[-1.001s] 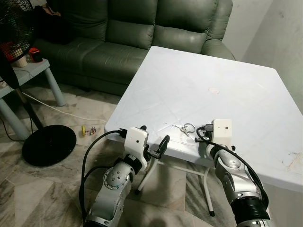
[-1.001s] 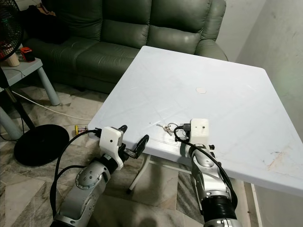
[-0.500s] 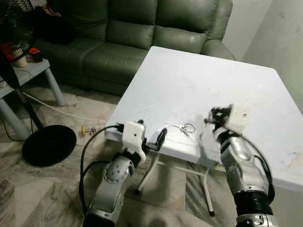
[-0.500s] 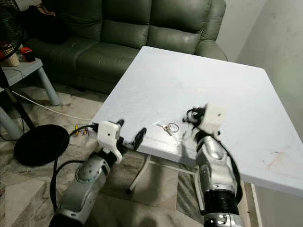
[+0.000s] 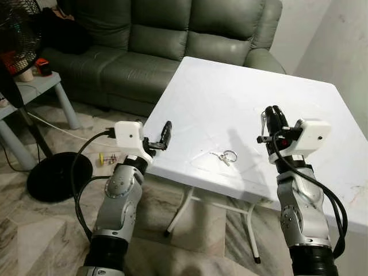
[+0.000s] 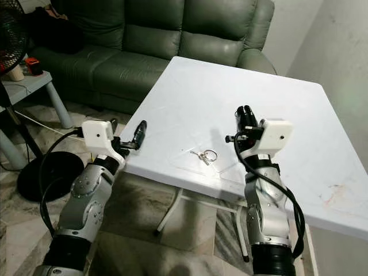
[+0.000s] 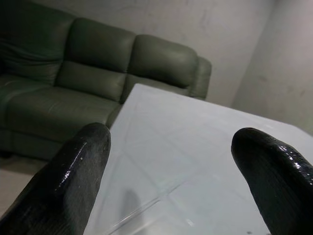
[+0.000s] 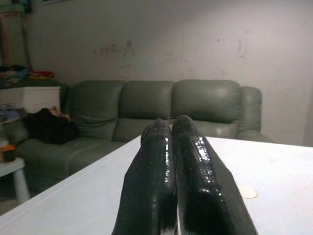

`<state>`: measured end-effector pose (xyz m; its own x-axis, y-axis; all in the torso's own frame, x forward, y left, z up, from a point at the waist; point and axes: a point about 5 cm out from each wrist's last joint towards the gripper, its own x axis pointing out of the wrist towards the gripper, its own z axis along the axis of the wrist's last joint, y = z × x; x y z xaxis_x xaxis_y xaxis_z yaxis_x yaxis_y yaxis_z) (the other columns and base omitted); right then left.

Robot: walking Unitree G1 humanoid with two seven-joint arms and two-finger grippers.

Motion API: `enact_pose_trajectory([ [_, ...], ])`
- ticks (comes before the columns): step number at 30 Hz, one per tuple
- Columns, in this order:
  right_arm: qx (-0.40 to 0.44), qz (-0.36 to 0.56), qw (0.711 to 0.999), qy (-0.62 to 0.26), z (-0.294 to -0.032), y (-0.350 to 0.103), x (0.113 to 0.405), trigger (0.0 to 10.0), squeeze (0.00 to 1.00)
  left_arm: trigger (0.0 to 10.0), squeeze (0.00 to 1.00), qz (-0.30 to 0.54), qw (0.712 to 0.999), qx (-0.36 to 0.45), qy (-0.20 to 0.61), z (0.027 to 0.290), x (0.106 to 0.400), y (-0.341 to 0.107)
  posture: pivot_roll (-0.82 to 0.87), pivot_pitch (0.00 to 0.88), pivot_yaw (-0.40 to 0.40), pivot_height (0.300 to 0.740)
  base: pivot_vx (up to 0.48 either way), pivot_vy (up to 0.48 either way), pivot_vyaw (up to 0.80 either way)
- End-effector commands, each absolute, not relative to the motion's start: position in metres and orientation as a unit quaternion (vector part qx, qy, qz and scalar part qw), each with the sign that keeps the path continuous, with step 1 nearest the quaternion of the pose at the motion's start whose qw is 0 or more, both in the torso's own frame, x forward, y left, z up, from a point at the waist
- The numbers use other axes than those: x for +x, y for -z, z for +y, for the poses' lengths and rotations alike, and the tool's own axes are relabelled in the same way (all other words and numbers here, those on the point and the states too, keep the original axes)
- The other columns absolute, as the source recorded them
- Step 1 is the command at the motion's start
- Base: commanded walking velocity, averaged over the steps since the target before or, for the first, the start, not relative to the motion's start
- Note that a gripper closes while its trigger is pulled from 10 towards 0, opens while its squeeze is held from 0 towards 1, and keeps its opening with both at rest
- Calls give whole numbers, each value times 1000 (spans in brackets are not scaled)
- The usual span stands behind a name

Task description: Hang keys on a hook

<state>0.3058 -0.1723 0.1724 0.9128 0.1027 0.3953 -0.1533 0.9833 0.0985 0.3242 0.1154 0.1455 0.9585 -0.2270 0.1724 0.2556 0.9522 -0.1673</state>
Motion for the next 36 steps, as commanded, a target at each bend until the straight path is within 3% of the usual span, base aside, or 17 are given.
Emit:
enact_pose_trajectory([
  [1,57,-208,974,-64,-172,-174,300,10000,0,10000,0,-74,985,-97,120,117,324,-142,53,11,-87,740,0,0,0],
  [13,54,-118,991,-25,-178,-121,279,10000,0,10000,0,-34,991,-92,93,133,311,-107,49,19,-74,740,0,0,0],
  [26,14,-78,997,-8,-177,-115,292,10000,0,10000,0,-24,992,-83,93,143,325,-103,50,12,-61,740,0,0,0],
  [36,24,-69,997,4,-176,-113,298,10000,0,10000,0,-33,993,-102,56,146,334,-110,50,0,-57,740,0,0,-783],
])
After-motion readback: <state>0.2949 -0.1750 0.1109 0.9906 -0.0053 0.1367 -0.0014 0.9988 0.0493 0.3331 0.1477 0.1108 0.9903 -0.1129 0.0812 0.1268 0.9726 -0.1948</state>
